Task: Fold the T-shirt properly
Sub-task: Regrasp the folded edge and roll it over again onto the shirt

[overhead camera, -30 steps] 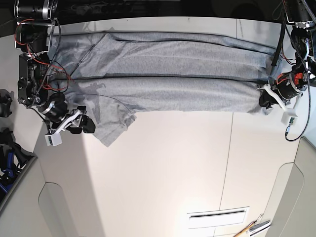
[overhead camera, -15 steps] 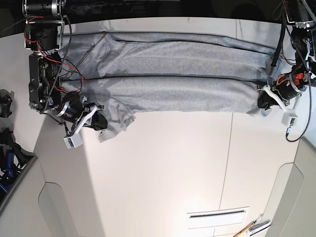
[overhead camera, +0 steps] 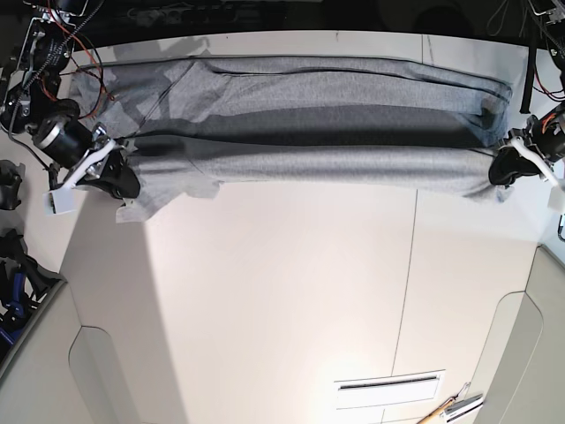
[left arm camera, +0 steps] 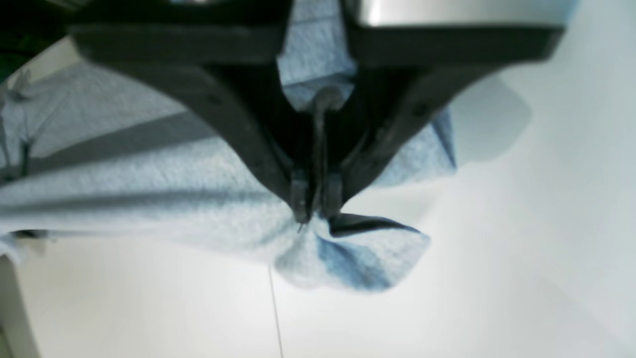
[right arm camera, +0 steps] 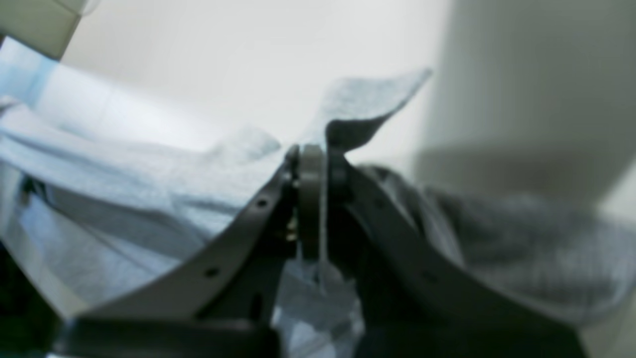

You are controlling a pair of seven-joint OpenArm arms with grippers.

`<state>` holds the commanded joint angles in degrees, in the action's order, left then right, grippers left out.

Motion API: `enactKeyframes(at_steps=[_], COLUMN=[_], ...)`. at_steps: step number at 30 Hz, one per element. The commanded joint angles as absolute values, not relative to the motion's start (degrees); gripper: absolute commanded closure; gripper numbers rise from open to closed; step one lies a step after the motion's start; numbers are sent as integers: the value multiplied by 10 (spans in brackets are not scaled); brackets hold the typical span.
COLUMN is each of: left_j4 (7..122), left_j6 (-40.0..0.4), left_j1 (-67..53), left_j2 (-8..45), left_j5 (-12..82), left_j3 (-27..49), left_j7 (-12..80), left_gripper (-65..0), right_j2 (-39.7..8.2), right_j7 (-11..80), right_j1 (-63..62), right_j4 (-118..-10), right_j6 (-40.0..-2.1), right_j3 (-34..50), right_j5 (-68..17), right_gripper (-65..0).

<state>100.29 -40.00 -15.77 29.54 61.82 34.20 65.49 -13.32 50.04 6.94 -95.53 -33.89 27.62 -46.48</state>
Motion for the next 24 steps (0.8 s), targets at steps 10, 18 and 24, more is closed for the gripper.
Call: enactKeyframes(at_steps=[10, 18, 24], left_j4=[1003, 1003, 989], left_j6=[-400, -384, -353], left_j1=[-194, -194, -201], left_j2=[294, 293, 292], left_j5=[628, 592, 580], left_j3=[341, 397, 421], left_j7=[669, 666, 660], left_gripper=[-291, -297, -415], right_j2=[-132, -131, -117], right_j7=[500, 530, 529], right_j1=[140, 140, 140], right_j4=[-952, -955, -954], right_j6=[-338, -339, -343], right_j3=[284, 346, 344], right_j5=[-465, -549, -550], right_gripper=[-251, -250, -50])
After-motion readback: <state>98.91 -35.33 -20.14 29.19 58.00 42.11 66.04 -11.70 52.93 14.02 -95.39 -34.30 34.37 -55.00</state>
